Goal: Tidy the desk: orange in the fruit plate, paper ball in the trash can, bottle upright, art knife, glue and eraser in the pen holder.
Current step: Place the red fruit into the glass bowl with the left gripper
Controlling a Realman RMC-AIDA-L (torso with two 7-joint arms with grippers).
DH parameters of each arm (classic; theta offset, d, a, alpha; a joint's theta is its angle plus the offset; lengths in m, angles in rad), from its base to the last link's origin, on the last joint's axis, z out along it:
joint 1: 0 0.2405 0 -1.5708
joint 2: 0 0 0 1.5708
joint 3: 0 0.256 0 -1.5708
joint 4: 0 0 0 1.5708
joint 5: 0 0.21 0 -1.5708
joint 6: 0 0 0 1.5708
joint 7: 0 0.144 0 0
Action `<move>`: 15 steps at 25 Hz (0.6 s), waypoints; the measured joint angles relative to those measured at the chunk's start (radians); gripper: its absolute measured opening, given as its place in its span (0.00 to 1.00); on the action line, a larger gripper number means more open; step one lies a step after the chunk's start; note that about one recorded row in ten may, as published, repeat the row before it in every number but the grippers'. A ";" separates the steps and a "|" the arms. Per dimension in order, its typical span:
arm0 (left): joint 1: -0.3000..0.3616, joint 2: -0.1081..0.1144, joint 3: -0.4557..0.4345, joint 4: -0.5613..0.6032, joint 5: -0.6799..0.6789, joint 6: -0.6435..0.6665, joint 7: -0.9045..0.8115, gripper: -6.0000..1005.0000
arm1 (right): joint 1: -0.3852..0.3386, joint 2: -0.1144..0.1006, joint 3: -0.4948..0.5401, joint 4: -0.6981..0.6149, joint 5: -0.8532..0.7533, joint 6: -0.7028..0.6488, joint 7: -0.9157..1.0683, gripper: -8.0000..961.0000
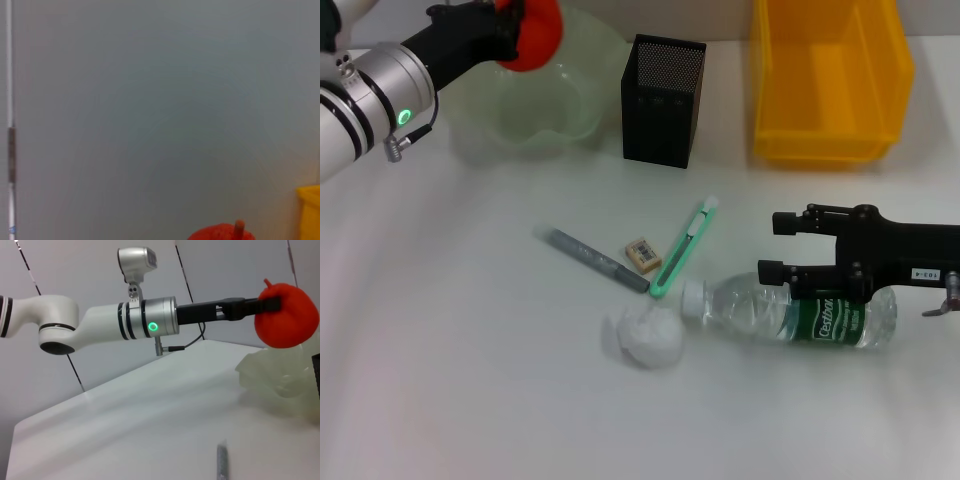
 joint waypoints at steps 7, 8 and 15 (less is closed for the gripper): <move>0.001 -0.002 0.009 -0.007 -0.060 -0.029 0.021 0.20 | -0.001 0.004 0.000 -0.002 0.001 0.000 -0.005 0.81; 0.000 -0.002 0.009 -0.008 -0.058 -0.029 0.020 0.22 | -0.001 0.004 0.000 -0.002 0.002 0.000 -0.005 0.81; 0.016 0.003 0.010 -0.002 -0.058 0.030 -0.017 0.35 | -0.001 0.005 0.000 -0.002 0.002 0.001 -0.009 0.81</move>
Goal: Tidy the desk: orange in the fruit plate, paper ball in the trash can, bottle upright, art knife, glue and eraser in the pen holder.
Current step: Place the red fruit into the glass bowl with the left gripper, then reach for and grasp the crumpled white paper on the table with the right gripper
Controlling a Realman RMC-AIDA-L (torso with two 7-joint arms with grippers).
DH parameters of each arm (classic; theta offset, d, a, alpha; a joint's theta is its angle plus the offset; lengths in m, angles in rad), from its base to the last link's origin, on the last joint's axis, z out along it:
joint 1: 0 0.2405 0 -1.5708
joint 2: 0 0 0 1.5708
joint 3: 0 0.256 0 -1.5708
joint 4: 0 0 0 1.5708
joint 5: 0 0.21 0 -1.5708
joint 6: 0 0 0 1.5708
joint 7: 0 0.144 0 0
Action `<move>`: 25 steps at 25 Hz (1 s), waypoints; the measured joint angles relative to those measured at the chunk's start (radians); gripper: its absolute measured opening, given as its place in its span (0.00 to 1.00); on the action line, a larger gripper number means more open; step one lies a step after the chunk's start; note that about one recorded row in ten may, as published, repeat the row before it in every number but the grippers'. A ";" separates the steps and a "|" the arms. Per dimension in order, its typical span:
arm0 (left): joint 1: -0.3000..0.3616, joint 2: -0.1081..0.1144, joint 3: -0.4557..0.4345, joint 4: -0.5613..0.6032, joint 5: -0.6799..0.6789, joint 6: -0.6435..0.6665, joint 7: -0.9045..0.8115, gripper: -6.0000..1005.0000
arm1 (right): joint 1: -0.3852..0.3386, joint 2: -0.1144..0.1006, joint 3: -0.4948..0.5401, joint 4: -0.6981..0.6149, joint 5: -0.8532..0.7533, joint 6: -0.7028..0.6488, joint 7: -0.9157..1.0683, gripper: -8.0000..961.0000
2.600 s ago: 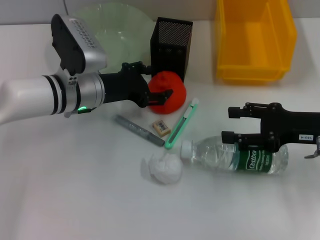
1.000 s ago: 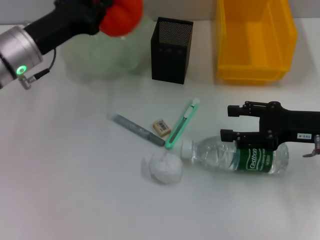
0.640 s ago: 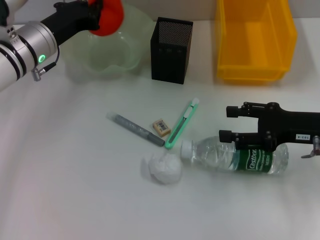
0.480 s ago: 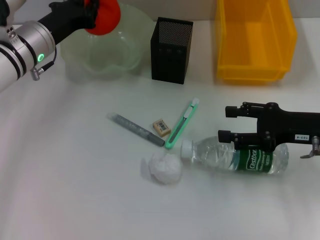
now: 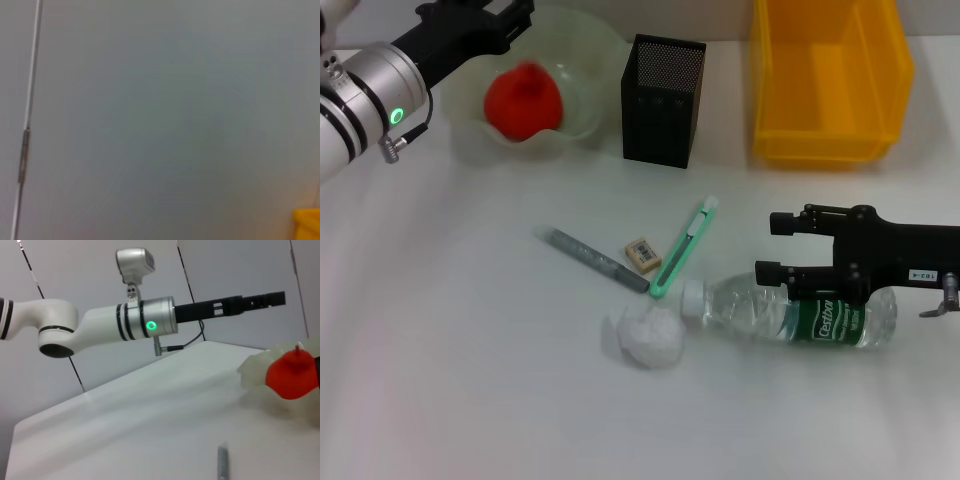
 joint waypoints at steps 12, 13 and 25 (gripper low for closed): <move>0.165 0.040 0.130 0.200 0.143 0.409 -0.302 0.79 | 0.025 -0.005 0.025 -0.001 0.019 0.019 0.025 0.81; 0.191 0.053 0.140 0.231 0.186 0.467 -0.340 0.79 | 0.029 -0.006 0.032 -0.003 0.020 0.017 0.035 0.81; 0.240 0.090 0.135 0.216 0.456 0.814 -0.328 0.79 | 0.127 -0.038 0.032 -0.292 -0.065 -0.162 0.491 0.81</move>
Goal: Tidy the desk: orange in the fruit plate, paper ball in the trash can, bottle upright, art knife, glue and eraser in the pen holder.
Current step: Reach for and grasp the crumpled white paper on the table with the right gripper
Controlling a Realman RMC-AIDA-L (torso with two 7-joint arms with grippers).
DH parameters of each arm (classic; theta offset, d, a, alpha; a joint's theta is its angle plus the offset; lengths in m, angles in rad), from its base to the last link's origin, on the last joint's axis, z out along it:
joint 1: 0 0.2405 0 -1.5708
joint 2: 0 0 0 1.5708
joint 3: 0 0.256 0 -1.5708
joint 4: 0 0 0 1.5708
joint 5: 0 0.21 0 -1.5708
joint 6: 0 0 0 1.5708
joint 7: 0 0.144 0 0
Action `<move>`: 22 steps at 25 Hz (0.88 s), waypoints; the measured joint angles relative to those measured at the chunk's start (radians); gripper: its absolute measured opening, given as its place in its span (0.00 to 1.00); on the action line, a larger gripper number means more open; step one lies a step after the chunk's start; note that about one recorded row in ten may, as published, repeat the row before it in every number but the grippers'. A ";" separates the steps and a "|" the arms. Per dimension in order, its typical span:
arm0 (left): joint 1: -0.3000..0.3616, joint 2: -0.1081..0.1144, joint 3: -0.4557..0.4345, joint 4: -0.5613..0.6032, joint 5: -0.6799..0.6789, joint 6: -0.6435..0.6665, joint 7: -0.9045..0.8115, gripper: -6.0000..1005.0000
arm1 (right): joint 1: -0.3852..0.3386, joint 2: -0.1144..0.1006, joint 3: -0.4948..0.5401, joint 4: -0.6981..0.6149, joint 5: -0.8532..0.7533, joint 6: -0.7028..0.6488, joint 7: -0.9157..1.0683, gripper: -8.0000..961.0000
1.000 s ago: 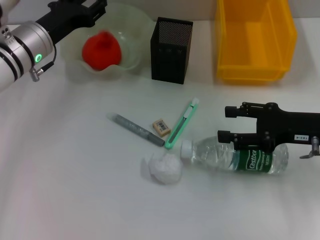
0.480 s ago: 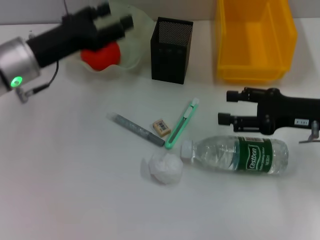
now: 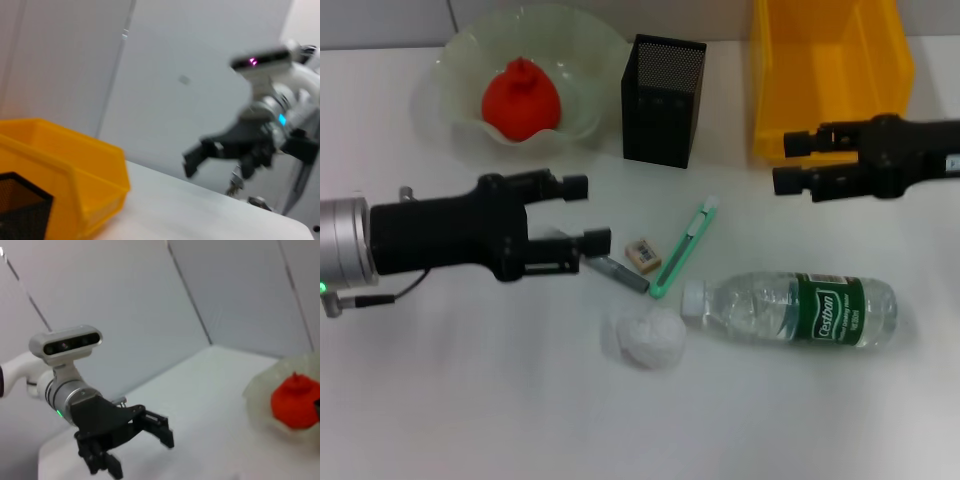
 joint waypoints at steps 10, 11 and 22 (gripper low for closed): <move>0.003 -0.020 0.005 -0.001 0.018 -0.007 0.053 0.79 | 0.238 -0.032 -0.077 -0.055 -0.329 -0.053 0.251 0.81; 0.003 -0.020 0.005 -0.001 0.019 -0.009 0.053 0.79 | 0.253 -0.030 -0.106 -0.055 -0.336 -0.054 0.261 0.81; 0.019 0.002 0.002 -0.011 0.070 -0.005 0.058 0.78 | 0.307 0.045 -0.382 -0.071 -0.343 0.013 0.131 0.81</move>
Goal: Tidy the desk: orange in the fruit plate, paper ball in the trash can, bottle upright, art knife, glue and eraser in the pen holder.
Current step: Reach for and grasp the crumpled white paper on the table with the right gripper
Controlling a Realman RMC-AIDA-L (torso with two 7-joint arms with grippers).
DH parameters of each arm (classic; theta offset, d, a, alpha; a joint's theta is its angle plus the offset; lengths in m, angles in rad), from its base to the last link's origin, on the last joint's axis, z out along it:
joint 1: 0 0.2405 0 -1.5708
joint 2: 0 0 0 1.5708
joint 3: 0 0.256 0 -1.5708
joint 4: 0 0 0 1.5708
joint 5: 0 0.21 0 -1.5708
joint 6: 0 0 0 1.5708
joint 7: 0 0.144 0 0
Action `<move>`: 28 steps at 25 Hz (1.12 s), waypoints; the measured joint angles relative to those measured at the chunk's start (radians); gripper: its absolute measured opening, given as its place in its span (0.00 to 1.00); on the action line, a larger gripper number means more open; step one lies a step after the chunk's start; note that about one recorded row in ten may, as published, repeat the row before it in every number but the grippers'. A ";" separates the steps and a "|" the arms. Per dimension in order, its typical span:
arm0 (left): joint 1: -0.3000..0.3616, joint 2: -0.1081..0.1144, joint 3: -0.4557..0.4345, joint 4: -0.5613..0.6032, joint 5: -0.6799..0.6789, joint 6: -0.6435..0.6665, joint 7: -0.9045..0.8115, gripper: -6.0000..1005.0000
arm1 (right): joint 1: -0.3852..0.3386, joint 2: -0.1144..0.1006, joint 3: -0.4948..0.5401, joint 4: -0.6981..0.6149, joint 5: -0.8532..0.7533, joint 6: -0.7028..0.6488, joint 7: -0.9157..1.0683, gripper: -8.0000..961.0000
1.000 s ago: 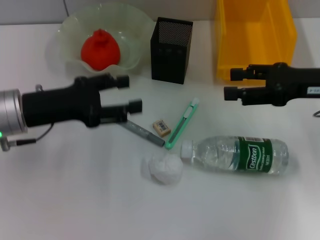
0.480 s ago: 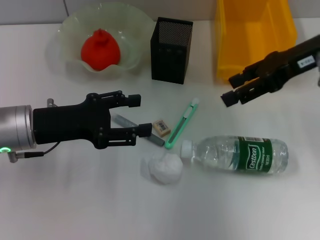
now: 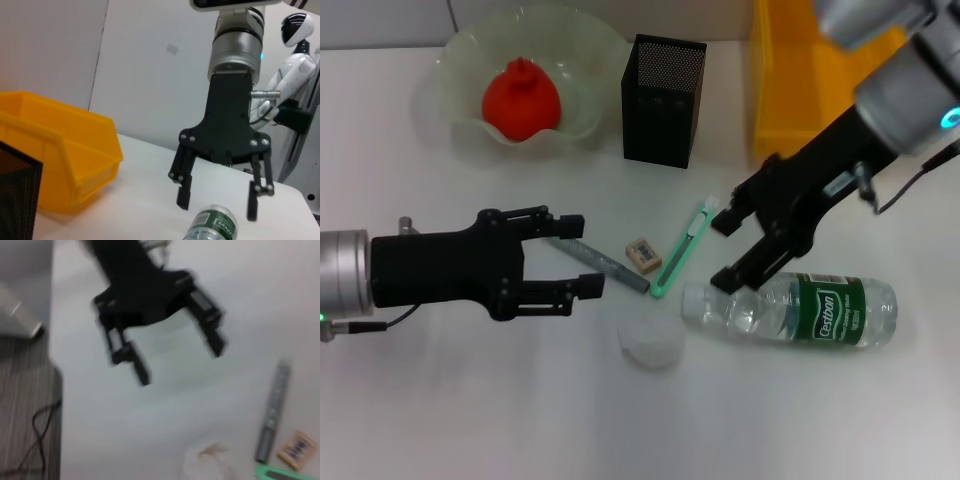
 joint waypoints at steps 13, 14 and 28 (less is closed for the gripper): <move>0.057 0.019 -0.008 0.001 0.088 0.004 0.058 0.78 | 0.019 0.043 -0.195 0.113 0.065 0.117 -0.245 0.81; 0.057 0.019 -0.008 0.001 0.088 0.004 0.058 0.78 | 0.018 0.043 -0.224 0.116 0.083 0.137 -0.249 0.81; 0.066 0.026 -0.035 0.001 0.093 0.001 0.050 0.78 | 0.004 0.046 -0.536 0.166 0.225 0.395 -0.304 0.81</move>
